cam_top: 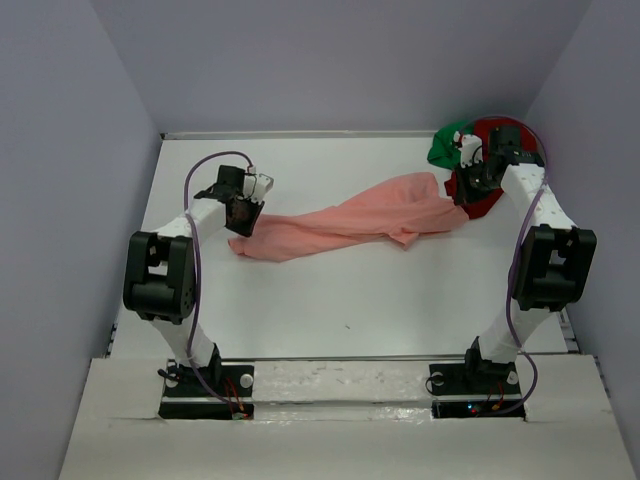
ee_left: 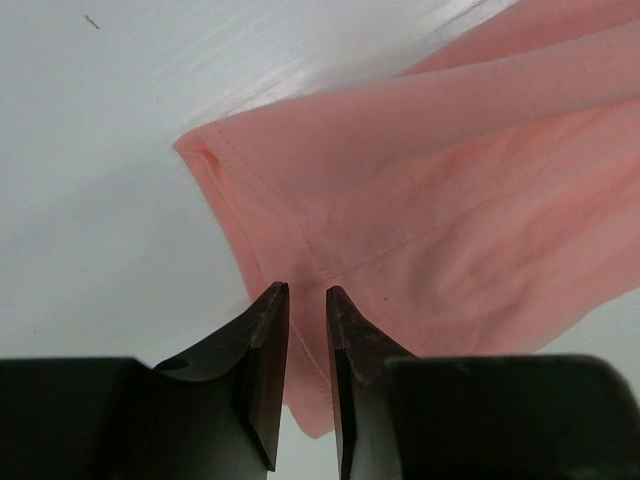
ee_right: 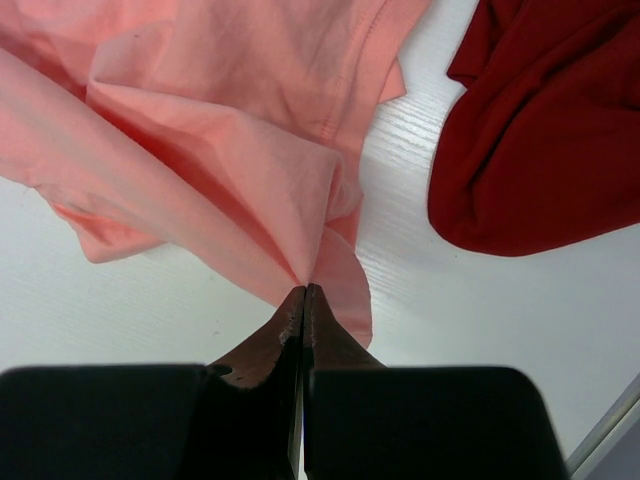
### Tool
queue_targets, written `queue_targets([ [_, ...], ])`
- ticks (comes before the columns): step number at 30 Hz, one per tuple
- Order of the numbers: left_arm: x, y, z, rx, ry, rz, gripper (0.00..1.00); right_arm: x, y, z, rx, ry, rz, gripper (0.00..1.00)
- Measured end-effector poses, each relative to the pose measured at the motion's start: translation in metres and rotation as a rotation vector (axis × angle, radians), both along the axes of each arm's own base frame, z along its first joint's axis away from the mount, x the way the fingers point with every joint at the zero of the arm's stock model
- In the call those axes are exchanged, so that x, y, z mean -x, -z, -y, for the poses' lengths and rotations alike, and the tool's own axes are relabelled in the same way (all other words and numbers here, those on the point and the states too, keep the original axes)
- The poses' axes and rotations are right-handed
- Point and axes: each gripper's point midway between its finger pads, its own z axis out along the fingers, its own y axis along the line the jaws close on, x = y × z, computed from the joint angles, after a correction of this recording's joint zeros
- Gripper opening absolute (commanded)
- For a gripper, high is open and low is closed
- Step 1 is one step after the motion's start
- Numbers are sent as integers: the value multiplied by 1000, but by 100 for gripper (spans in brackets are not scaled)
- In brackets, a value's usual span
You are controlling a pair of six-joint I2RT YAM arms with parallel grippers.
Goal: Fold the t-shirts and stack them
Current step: Flatten out the tshirt
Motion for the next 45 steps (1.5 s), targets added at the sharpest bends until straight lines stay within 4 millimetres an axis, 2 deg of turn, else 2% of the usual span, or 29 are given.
queue_targets([
  [11,5,9,-7,16,-25,-62,33,2,1,1,4,-2,-7,0],
  [21,10,10,-6,48,-22,-98,29,2,2,1,5,-2,-9,0],
  [37,16,22,-6,71,-22,-157,38,6,7,1,8,0,-26,0],
  [42,17,26,-8,71,-28,-167,20,6,7,1,8,0,-26,0],
  [45,16,30,-8,71,-28,-175,17,6,7,1,10,-1,-26,0],
])
